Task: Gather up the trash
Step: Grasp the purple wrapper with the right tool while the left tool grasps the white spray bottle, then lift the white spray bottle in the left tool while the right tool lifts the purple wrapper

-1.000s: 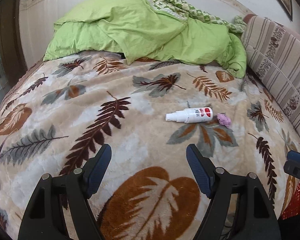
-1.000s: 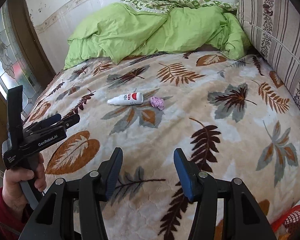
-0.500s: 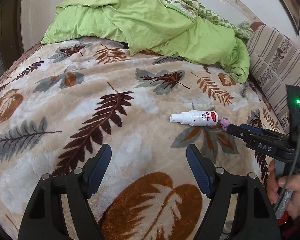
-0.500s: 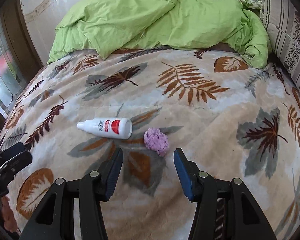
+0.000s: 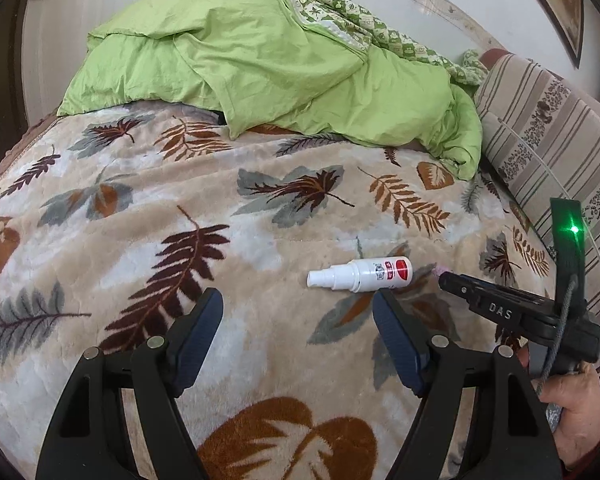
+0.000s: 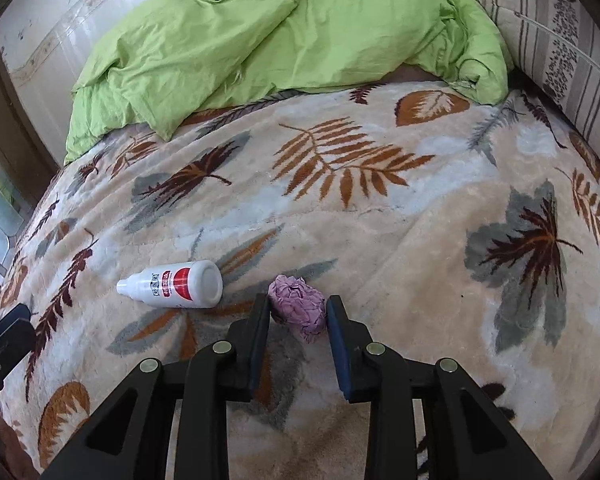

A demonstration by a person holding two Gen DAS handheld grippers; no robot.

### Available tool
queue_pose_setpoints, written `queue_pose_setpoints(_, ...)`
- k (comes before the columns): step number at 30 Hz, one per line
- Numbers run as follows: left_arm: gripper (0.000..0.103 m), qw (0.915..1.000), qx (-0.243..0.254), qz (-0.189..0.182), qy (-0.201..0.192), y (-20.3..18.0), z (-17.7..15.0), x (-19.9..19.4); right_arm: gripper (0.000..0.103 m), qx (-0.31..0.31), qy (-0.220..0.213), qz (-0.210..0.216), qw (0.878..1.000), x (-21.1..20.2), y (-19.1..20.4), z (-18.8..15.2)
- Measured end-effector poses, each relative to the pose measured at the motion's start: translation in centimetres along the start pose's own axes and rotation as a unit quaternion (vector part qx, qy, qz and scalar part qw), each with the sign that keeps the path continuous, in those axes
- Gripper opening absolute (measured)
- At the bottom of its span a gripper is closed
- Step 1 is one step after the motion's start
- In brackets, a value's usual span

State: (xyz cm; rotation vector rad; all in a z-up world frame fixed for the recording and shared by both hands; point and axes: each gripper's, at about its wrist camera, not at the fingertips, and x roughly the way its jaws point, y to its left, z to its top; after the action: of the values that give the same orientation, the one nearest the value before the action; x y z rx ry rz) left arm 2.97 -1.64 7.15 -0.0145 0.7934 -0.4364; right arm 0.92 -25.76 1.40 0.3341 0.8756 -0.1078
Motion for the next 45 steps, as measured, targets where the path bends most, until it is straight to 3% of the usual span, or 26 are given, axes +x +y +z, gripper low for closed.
queue_pose_setpoints(9,0.076,0.9959,0.057,-0.031,0.063,-3.1,4.4,7.9,0.030,0.035,-0.022,-0.002,0.999,-2.0,-2.7,0.4)
queue_pose_setpoints(11,0.076,0.9925,0.064,-0.060,0.086,-3.6,4.7,9.7,0.030,0.044,-0.023,-0.001,0.999,-2.1,-3.1,0.6)
queue_pose_setpoints(17,0.076,0.9810,0.060,-0.119,0.141,-4.6,3.0,11.4,0.030,0.059,-0.027,0.005,0.998,-2.2,-3.8,0.8)
queue_pose_setpoints(20,0.076,0.9719,0.094,-0.143,0.161,-5.9,1.2,10.2,0.030,0.062,-0.027,0.008,0.998,-2.4,-4.1,0.8)
queue_pose_setpoints(23,0.076,0.9715,0.146,-0.121,0.142,-7.4,0.3,8.6,0.030,0.068,-0.030,0.010,0.997,-2.5,-4.5,1.0)
queue_pose_setpoints(26,0.076,0.9750,0.152,-0.110,0.119,-7.5,1.5,7.9,0.030,0.072,-0.032,0.009,0.997,-2.6,-4.7,1.0)
queue_pose_setpoints(28,0.076,0.9769,0.151,-0.088,0.123,-7.8,2.3,8.7,0.030,0.073,-0.031,0.010,0.997,-2.7,-4.7,1.0)
queue_pose_setpoints(31,0.076,0.9724,0.165,-0.070,0.149,-8.5,2.4,10.9,0.030,0.067,-0.034,0.008,0.997,-2.8,-4.6,1.1)
queue_pose_setpoints(34,0.058,0.9786,0.126,-0.049,0.155,-7.8,2.1,12.5,0.031,0.064,-0.030,0.007,0.997,-2.5,-4.6,1.0)
queue_pose_setpoints(36,0.051,0.9862,0.092,-0.040,0.132,-7.1,1.8,12.4,0.031,0.062,-0.028,0.006,0.998,-2.4,-4.5,1.0)
queue_pose_setpoints(38,0.028,0.9899,0.085,-0.007,0.113,-7.1,1.3,12.0,0.031,0.060,-0.027,0.007,0.998,-2.5,-4.3,1.0)
queue_pose_setpoints(45,0.028,0.9936,0.067,0.018,0.089,-6.7,-1.1,8.3,0.031,0.011,-0.037,-0.012,0.999,-3.8,-2.0,-0.1)
